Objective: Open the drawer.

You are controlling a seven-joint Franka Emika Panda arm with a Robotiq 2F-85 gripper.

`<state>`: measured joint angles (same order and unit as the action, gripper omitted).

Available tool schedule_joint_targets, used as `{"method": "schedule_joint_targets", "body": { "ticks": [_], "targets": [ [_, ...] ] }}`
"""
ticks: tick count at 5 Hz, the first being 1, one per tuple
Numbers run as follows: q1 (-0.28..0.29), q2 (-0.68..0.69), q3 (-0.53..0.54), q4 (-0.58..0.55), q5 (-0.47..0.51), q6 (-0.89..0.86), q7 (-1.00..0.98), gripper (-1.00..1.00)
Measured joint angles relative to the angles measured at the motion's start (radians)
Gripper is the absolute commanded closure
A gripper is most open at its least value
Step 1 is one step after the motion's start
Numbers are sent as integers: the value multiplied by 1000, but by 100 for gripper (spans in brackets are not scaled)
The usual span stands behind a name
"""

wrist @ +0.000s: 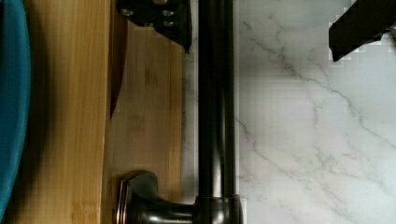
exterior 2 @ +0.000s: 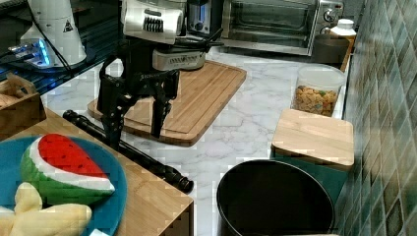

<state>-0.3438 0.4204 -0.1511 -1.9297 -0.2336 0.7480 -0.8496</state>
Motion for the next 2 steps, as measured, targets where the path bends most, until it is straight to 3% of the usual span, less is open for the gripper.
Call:
{"method": "schedule_joint_targets", "body": {
  "ticks": [2],
  "targets": [
    [0,26,0,-3,17,105,0,-100]
  ]
}}
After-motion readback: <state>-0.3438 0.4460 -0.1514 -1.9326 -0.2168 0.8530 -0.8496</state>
